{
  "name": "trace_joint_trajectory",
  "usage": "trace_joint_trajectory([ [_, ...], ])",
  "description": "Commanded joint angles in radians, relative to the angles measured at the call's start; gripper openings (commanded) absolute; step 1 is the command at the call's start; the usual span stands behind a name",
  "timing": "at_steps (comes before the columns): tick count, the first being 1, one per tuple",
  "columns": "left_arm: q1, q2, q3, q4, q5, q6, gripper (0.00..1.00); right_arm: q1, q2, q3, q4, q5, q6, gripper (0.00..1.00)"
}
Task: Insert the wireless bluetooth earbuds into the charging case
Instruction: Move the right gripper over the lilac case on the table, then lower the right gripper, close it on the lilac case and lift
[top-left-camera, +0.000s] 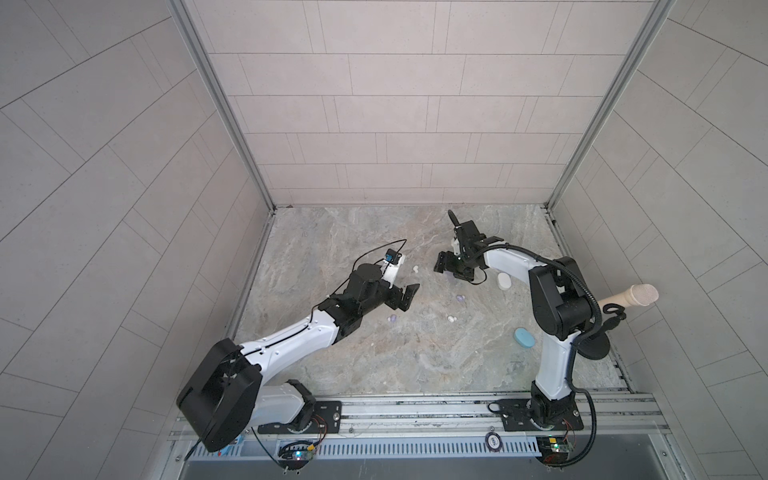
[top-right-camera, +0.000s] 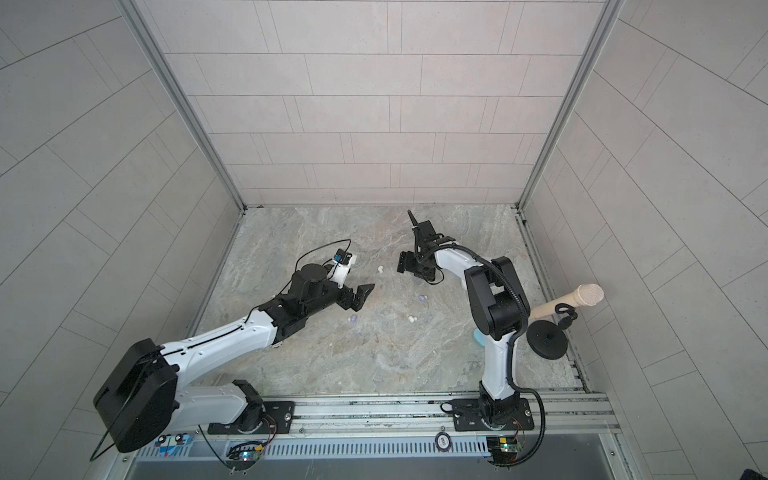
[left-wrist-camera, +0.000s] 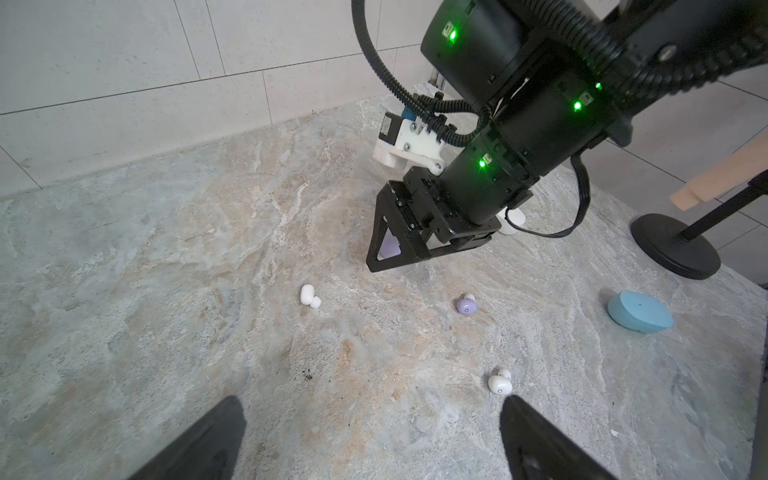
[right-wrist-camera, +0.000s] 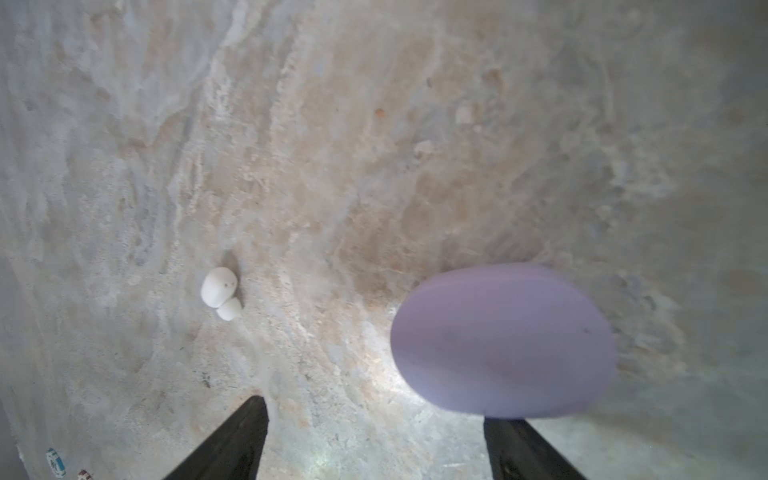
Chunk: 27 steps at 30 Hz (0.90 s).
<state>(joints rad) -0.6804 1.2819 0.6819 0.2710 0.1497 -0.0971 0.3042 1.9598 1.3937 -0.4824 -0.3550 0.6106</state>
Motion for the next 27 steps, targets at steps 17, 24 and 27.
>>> trace_joint_trajectory([
  [17, 0.005, -0.056, 0.003, -0.005, -0.002, 0.006, 1.0, 0.015, 0.129, 0.322, -0.376, 0.245, -0.217, 0.85],
  [24, 0.005, -0.065, -0.003, -0.005, -0.004, 0.005, 1.0, 0.027, 0.198, 0.388, -0.411, 0.272, -0.241, 0.85],
  [27, 0.005, -0.067, -0.005, -0.003, -0.006, 0.007, 1.0, 0.03, 0.219, 0.403, -0.419, 0.281, -0.246, 0.83],
])
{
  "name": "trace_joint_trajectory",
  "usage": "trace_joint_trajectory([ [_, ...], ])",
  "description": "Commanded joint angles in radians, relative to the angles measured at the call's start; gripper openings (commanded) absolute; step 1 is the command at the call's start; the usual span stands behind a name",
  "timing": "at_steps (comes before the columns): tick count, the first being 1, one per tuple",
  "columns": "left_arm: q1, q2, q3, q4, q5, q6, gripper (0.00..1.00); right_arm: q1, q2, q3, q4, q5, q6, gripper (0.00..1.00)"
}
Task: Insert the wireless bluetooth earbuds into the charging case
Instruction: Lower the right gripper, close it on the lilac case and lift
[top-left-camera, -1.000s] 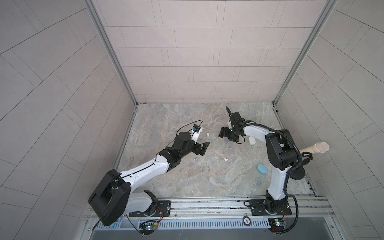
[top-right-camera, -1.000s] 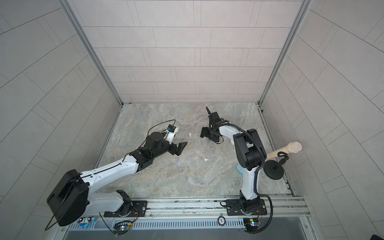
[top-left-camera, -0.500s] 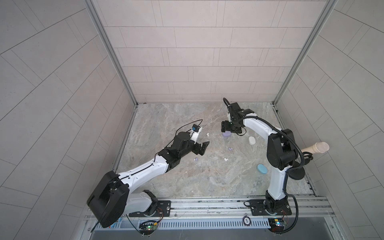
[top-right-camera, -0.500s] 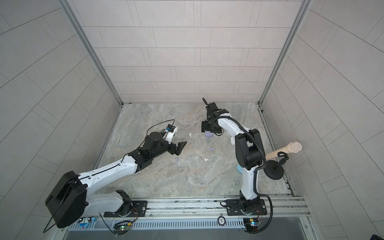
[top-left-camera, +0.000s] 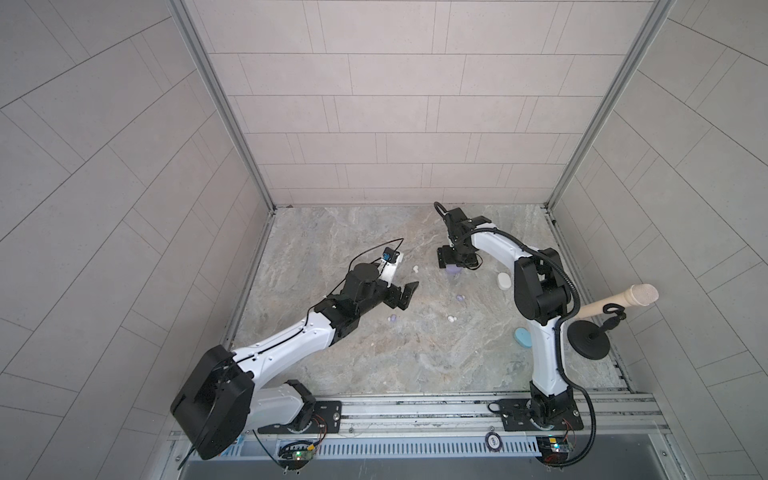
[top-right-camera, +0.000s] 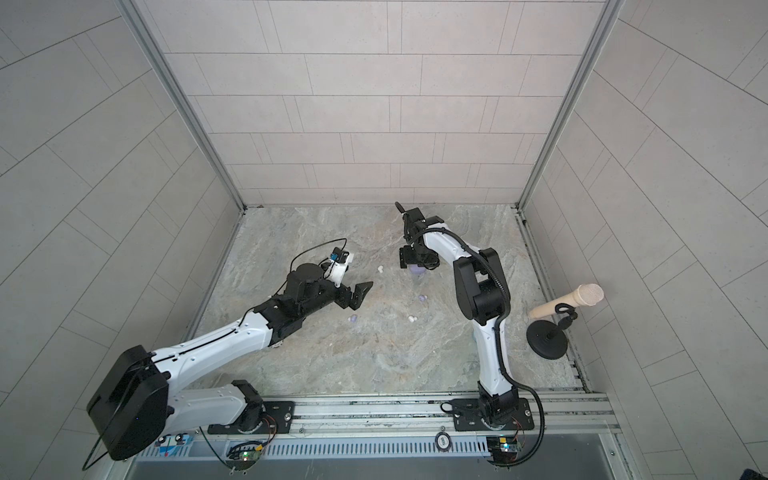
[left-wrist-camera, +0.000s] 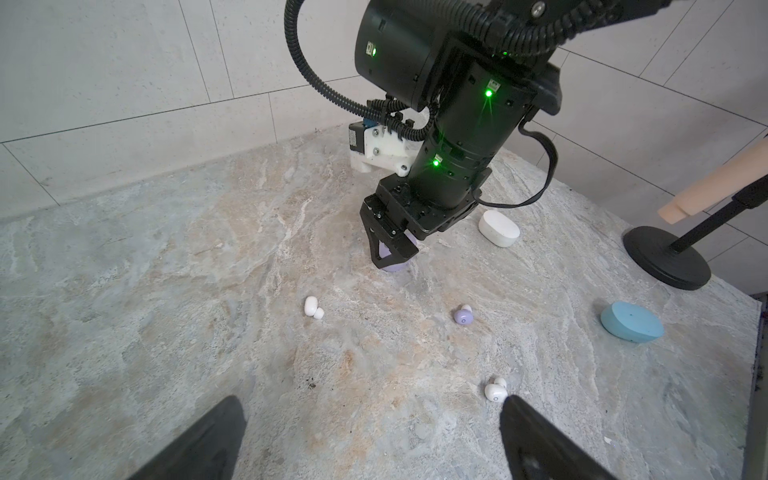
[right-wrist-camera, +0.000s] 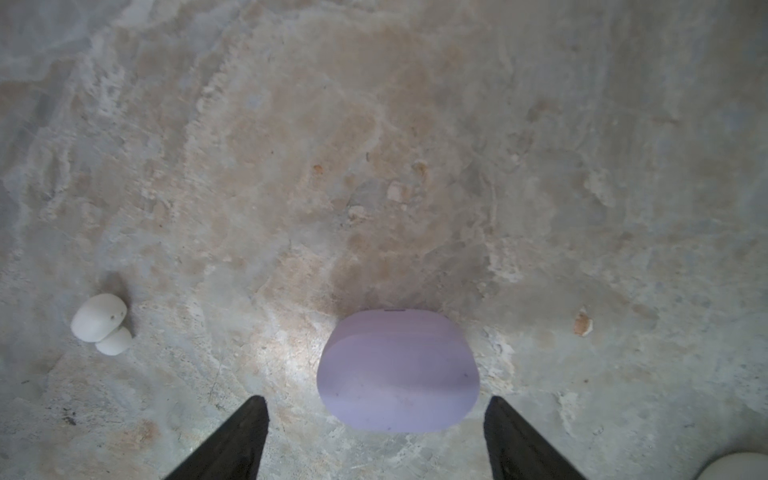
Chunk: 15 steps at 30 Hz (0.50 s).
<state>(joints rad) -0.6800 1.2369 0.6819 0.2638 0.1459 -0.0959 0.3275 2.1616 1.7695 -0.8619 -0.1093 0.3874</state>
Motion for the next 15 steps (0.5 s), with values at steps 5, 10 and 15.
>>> trace_joint_trajectory([
  [5, 0.005, -0.025, -0.003, 0.003, -0.002, 0.008, 1.0, 0.013, 0.048, 0.05, -0.048, 0.058, -0.029, 0.82],
  [10, 0.005, -0.033, -0.004, -0.003, -0.004, 0.012, 1.0, 0.014, 0.07, 0.073, -0.057, 0.063, -0.032, 0.81],
  [15, 0.005, -0.033, -0.005, -0.004, -0.005, 0.012, 1.0, 0.015, 0.076, 0.081, -0.057, 0.062, -0.032, 0.81],
])
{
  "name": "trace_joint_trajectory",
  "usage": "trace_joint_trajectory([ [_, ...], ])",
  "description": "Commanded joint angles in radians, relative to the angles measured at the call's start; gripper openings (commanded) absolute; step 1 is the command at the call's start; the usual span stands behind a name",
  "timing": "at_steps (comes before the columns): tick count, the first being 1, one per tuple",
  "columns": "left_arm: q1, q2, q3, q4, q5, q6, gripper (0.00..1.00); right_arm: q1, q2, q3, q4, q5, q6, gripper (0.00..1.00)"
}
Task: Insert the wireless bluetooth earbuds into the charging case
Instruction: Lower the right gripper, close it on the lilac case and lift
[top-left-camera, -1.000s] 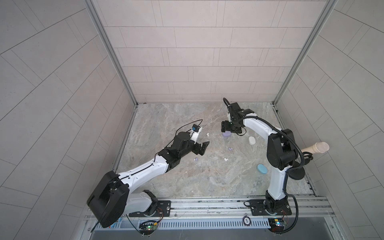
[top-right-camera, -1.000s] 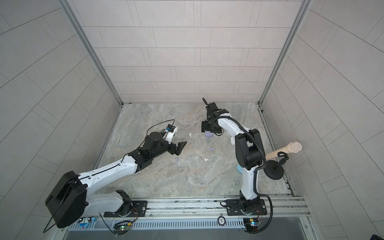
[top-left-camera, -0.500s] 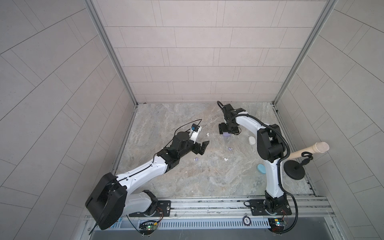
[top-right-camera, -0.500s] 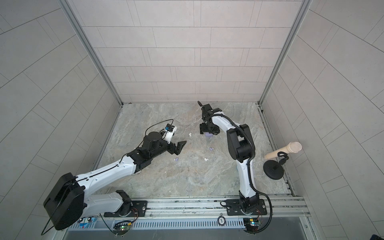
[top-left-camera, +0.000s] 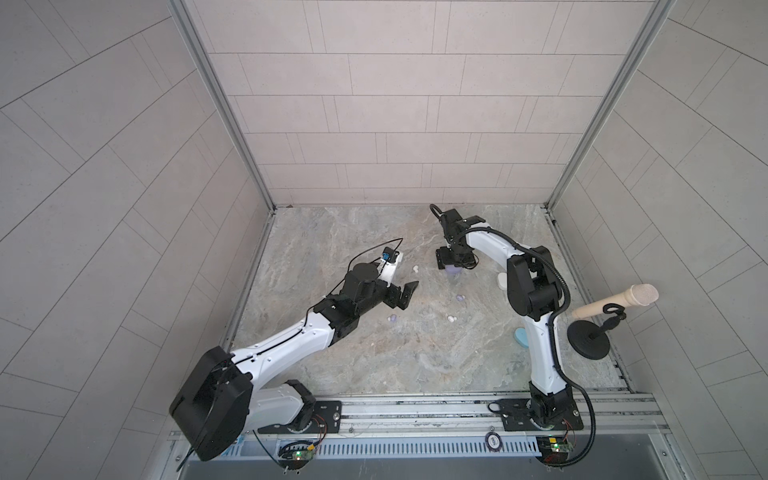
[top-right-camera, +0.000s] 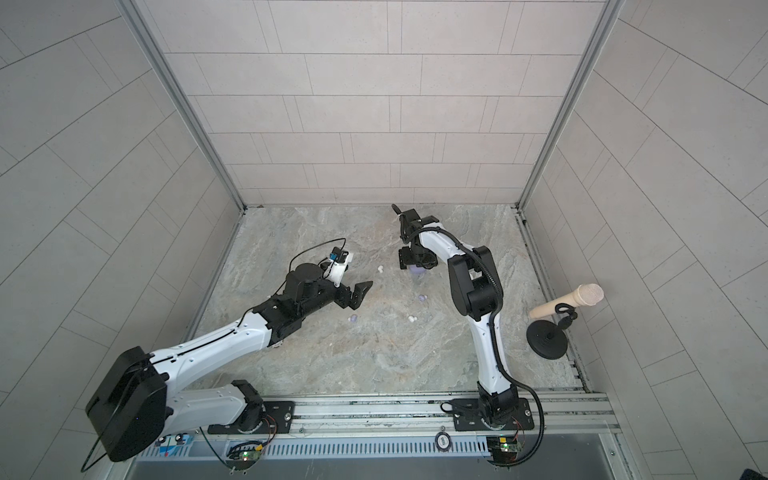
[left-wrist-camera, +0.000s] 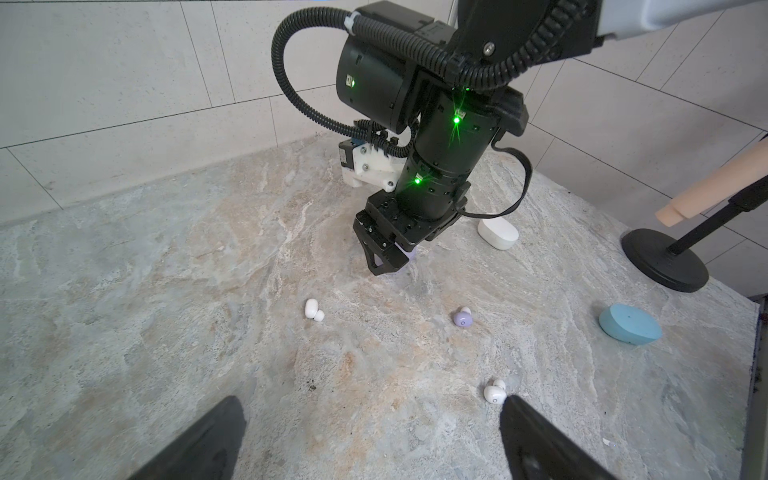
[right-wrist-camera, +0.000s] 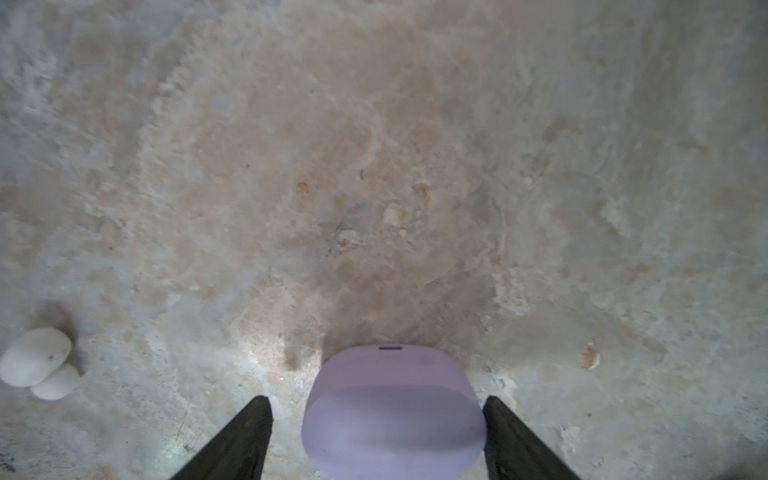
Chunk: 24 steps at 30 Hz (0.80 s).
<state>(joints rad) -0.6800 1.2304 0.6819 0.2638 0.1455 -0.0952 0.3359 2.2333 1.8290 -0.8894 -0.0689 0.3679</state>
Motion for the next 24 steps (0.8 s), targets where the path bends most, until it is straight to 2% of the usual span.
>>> trace_joint_trajectory([
  [1, 0.005, -0.026, -0.007, -0.004, -0.006, 0.011, 1.0, 0.006, 0.005, 0.02, -0.028, 0.021, -0.012, 0.81],
  [17, 0.005, -0.037, -0.009, -0.004, -0.011, 0.016, 1.0, 0.006, 0.006, 0.018, -0.018, 0.021, -0.003, 0.65],
  [24, 0.005, -0.034, -0.016, 0.009, -0.002, 0.024, 1.0, 0.007, -0.066, -0.014, -0.017, 0.001, 0.008, 0.59],
])
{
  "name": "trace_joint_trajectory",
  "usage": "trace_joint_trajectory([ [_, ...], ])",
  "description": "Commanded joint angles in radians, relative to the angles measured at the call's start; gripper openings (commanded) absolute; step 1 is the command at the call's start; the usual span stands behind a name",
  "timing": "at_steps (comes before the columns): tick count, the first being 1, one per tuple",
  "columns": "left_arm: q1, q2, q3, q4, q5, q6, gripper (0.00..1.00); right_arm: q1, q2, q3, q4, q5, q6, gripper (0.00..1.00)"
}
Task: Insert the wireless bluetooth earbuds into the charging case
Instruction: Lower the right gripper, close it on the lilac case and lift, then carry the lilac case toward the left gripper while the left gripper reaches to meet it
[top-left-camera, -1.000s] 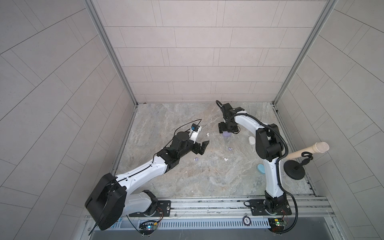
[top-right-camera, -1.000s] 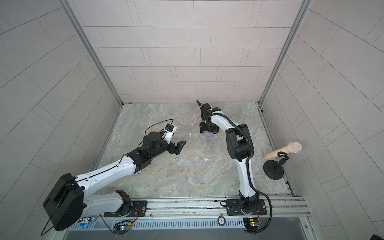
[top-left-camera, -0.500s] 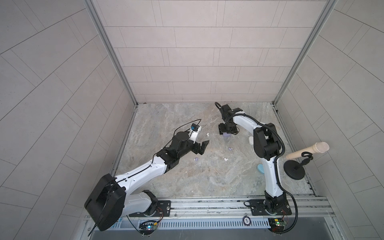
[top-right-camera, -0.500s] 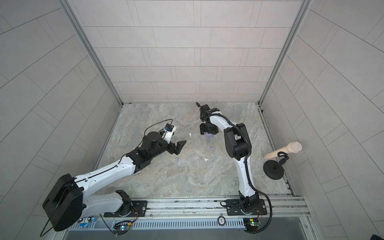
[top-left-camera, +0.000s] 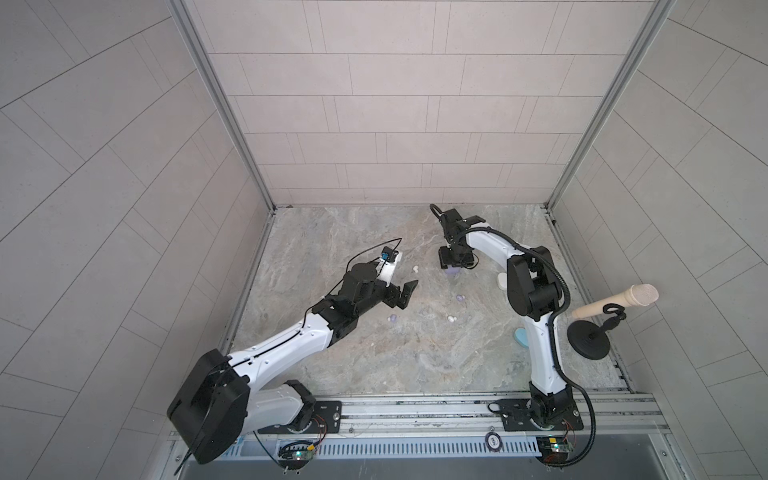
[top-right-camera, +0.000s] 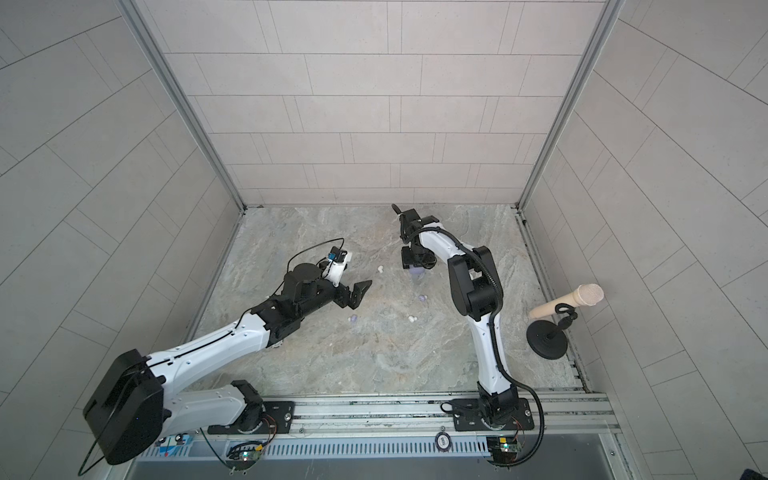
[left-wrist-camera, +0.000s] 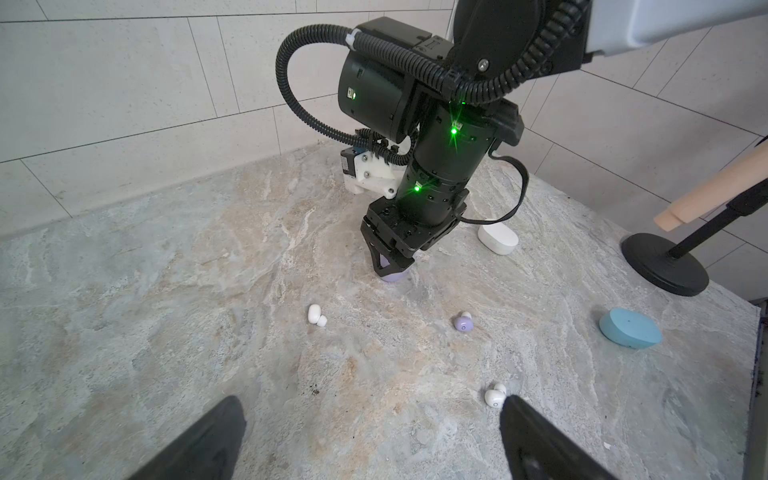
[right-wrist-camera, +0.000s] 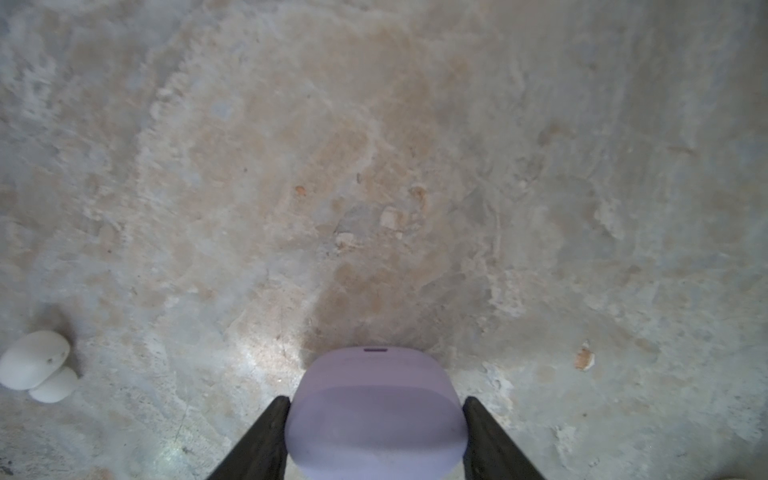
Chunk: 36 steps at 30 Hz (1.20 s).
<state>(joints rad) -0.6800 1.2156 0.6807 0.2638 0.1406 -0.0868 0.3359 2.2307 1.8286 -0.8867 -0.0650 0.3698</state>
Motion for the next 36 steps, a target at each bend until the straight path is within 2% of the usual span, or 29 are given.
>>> trace_joint_trajectory([
  [1, 0.004, -0.017, -0.021, 0.017, 0.006, 0.014, 1.0, 0.008, -0.085, -0.029, -0.019, -0.006, 0.009, 0.59],
  [11, -0.055, 0.028, -0.095, 0.148, 0.053, 0.051, 1.0, 0.028, -0.361, -0.247, -0.032, -0.076, 0.051, 0.58],
  [21, -0.141, 0.055, -0.12, 0.247, 0.129, 0.137, 1.0, 0.121, -0.696, -0.451, -0.156, -0.17, 0.1, 0.58],
  [29, -0.2, 0.109, -0.156, 0.421, 0.267, 0.183, 1.0, 0.204, -0.902, -0.492, -0.23, -0.244, 0.191, 0.58],
  [36, -0.209, 0.194, -0.11, 0.523, 0.387, 0.182, 0.97, 0.294, -0.947, -0.458, -0.255, -0.231, 0.263, 0.58],
])
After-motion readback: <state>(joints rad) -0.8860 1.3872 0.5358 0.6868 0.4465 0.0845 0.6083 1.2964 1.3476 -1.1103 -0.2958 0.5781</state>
